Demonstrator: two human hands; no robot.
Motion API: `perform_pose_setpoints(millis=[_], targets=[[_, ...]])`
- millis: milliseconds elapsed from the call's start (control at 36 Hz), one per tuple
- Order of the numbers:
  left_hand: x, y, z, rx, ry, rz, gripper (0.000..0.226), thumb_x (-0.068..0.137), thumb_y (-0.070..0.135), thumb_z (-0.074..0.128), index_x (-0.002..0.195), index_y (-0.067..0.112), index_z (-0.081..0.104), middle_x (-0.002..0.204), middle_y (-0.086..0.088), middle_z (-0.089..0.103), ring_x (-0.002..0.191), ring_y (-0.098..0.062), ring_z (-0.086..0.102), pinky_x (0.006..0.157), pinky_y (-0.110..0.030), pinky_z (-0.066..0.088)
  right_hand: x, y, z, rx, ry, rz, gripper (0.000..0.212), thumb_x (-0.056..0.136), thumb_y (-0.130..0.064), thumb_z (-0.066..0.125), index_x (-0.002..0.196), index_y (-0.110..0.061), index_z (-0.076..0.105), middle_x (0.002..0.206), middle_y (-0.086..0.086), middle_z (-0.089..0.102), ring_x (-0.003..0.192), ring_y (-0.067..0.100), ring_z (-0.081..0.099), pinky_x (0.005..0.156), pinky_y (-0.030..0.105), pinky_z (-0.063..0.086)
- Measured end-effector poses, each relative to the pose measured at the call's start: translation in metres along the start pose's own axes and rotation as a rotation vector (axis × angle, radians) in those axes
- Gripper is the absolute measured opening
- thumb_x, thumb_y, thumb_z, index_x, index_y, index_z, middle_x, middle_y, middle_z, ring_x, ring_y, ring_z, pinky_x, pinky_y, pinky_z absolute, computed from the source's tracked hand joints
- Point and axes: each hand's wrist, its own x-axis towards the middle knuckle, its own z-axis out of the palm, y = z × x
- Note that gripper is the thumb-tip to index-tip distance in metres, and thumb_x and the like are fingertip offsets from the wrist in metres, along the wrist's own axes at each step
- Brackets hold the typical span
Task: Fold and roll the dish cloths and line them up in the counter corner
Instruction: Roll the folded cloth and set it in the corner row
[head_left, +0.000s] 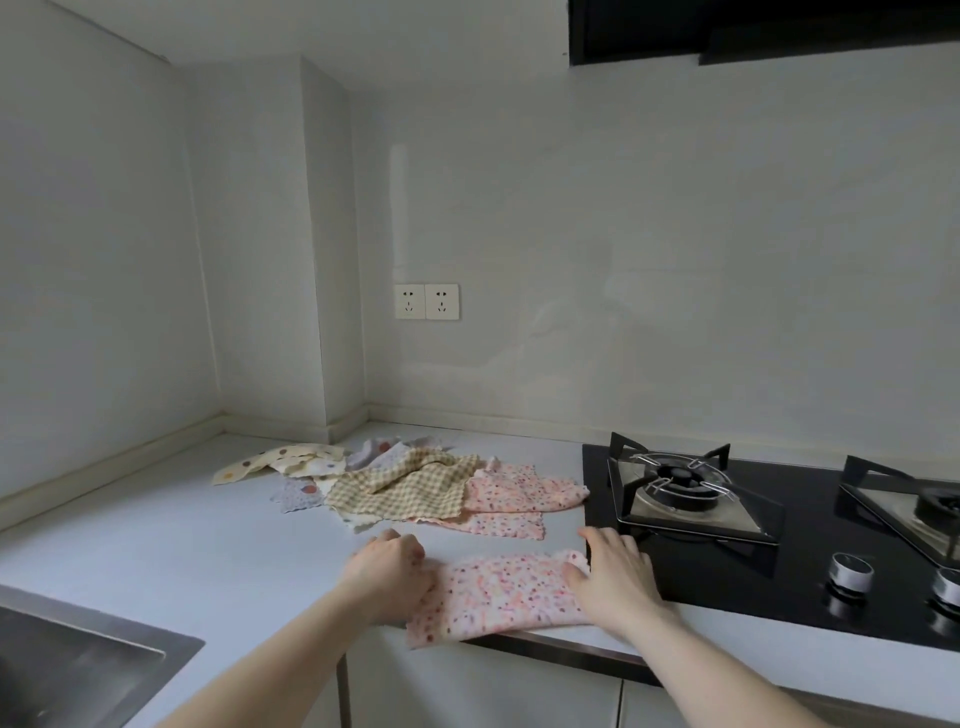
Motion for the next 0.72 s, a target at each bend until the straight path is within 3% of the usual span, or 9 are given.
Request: perform_pose_setpoints(millis=[194, 444, 583, 639, 722], targets=[[0.002, -0.015, 0.01, -0.137, 0.052, 0.02, 0.018, 0.09, 0.055, 0.058, 0.101, 0.041, 0.054, 0.116, 0.011, 0.055, 0.114, -0.014, 0.05, 0.095, -0.029, 0.041, -0.004, 0.005, 0.012, -0.029, 0.064, -0.035, 0.039, 0.101, -0.048, 0.041, 0.135, -0.038, 0.054, 0.146, -0.012, 0.04, 0.136, 0.014, 0.035, 0.111, 0.033, 0.027], [0.004, -0.025, 0.023, -0.22, 0.08, 0.07, 0.025, 0.095, 0.063, 0.05, 0.105, 0.041, 0.053, 0.117, 0.018, 0.051, 0.11, -0.008, 0.045, 0.096, -0.029, 0.033, 0.001, 0.0, 0.014, 0.029, 0.108, 0.027, 0.028, 0.098, -0.047, 0.044, 0.118, -0.032, 0.056, 0.138, -0.012, 0.045, 0.129, 0.013, 0.041, 0.108, 0.032, 0.03], [-0.002, -0.027, 0.034, -0.415, 0.267, 0.083, 0.024, 0.092, 0.057, 0.061, 0.084, 0.034, 0.06, 0.085, 0.018, 0.066, 0.086, -0.005, 0.059, 0.08, -0.033, 0.051, 0.001, 0.0, 0.014, 0.123, 0.187, 0.054, 0.017, 0.098, -0.047, 0.051, 0.109, -0.034, 0.057, 0.119, -0.016, 0.059, 0.12, 0.012, 0.05, 0.099, 0.033, 0.036], [-0.008, -0.025, 0.043, -0.464, 0.371, 0.079, 0.021, 0.091, 0.055, 0.064, 0.083, 0.036, 0.06, 0.081, 0.024, 0.067, 0.08, -0.001, 0.062, 0.071, -0.031, 0.054, 0.001, 0.0, 0.013, 0.2, 0.233, 0.046, 0.012, 0.098, -0.046, 0.054, 0.101, -0.035, 0.055, 0.104, -0.014, 0.065, 0.11, 0.013, 0.057, 0.094, 0.035, 0.04], [-0.016, -0.019, 0.05, -0.466, 0.483, 0.075, 0.019, 0.09, 0.053, 0.067, 0.083, 0.038, 0.059, 0.077, 0.027, 0.066, 0.078, 0.003, 0.063, 0.071, -0.031, 0.054, 0.001, 0.0, 0.015, 0.341, 0.28, 0.027, 0.012, 0.096, -0.044, 0.06, 0.092, -0.034, 0.055, 0.096, -0.017, 0.07, 0.088, 0.011, 0.066, 0.082, 0.036, 0.052]])
